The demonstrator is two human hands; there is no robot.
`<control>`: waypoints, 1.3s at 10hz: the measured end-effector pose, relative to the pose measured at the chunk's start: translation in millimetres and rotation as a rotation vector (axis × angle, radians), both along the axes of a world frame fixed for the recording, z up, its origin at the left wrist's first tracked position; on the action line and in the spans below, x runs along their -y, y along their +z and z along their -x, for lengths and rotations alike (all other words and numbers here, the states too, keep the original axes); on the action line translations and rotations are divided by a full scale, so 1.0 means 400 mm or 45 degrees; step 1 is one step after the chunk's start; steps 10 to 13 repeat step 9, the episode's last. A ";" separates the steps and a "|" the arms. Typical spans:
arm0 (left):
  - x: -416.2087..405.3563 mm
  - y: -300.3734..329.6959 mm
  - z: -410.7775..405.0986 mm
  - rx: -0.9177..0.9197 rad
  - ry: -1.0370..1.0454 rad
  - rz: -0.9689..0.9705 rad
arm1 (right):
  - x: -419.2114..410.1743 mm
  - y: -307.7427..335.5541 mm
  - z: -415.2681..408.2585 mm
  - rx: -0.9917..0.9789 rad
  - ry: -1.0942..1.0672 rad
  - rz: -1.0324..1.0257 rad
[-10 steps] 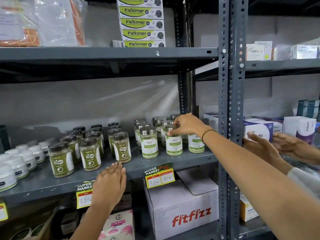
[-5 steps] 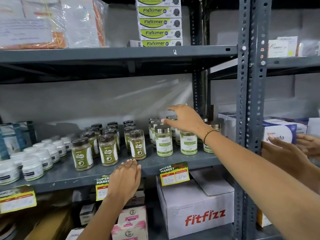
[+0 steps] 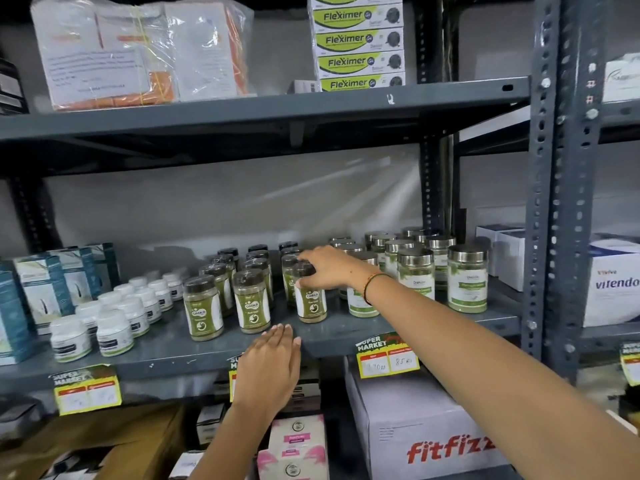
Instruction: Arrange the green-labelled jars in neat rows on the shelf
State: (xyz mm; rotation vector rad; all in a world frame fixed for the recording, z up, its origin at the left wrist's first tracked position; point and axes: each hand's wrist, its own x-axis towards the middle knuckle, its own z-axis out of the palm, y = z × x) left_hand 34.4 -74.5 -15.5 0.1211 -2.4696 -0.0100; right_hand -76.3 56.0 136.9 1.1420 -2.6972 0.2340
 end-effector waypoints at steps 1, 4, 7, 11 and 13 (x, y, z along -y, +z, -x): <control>-0.003 -0.001 0.002 -0.006 -0.018 0.004 | -0.002 0.001 0.000 -0.008 0.001 0.043; -0.008 -0.003 0.002 -0.032 -0.038 -0.007 | 0.021 -0.012 0.014 -0.017 -0.013 0.155; -0.006 0.002 0.002 -0.003 -0.038 -0.006 | 0.017 -0.014 0.003 -0.010 -0.015 0.168; -0.009 0.029 -0.009 0.010 -0.030 -0.017 | -0.018 -0.015 -0.013 -0.065 -0.023 0.286; -0.009 0.029 -0.009 0.010 -0.030 -0.017 | -0.018 -0.015 -0.013 -0.065 -0.023 0.286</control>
